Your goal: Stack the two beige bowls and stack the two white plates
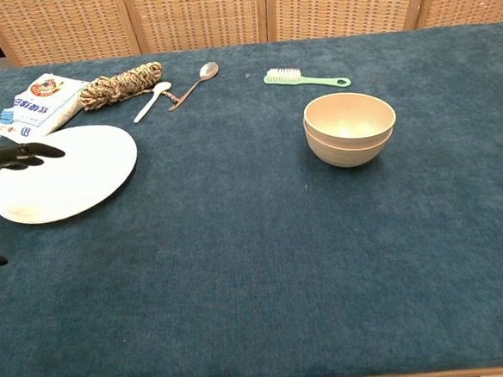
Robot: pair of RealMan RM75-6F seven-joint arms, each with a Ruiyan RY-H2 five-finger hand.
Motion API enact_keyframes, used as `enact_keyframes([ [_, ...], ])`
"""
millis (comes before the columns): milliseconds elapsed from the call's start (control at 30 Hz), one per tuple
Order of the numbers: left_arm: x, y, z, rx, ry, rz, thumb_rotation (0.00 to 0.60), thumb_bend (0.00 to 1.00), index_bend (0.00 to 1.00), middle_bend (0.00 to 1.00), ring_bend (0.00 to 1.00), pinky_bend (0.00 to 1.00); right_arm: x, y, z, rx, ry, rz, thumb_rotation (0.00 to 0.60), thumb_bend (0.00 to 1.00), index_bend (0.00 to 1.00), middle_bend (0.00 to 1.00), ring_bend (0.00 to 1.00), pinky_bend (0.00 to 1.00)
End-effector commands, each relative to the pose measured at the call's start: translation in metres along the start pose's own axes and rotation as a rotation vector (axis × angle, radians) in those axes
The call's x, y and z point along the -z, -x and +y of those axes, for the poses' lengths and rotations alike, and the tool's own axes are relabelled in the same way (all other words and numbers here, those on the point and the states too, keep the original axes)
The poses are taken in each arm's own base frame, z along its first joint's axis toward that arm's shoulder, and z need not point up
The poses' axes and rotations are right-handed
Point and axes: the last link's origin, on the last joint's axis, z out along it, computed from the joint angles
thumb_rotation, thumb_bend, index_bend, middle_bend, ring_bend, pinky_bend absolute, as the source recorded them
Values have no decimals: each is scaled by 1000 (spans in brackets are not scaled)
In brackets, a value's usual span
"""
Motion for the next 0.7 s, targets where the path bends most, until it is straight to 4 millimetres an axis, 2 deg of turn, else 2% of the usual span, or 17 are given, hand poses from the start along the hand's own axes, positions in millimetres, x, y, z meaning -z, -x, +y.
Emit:
enact_keyframes([
  [33, 16, -14, -5, -75, -30, 145, 600, 16, 0, 0, 0, 0, 0, 0, 0, 0, 0, 2, 600, 0, 0, 0, 0, 0],
  [333, 56, -18, -7, -215, -182, 451, 600, 16, 0, 0, 0, 0, 1, -3, -1, -7, -5, 12, 600, 0, 0, 0, 0, 0],
  [533, 84, -16, -9, -244, -296, 517, 600, 16, 0, 0, 0, 0, 2, -4, -1, -10, -6, 13, 600, 0, 0, 0, 0, 0],
  [700, 89, -17, -10, -257, -309, 520, 600, 16, 0, 0, 0, 0, 2, -4, -1, -9, -9, 13, 600, 0, 0, 0, 0, 0],
])
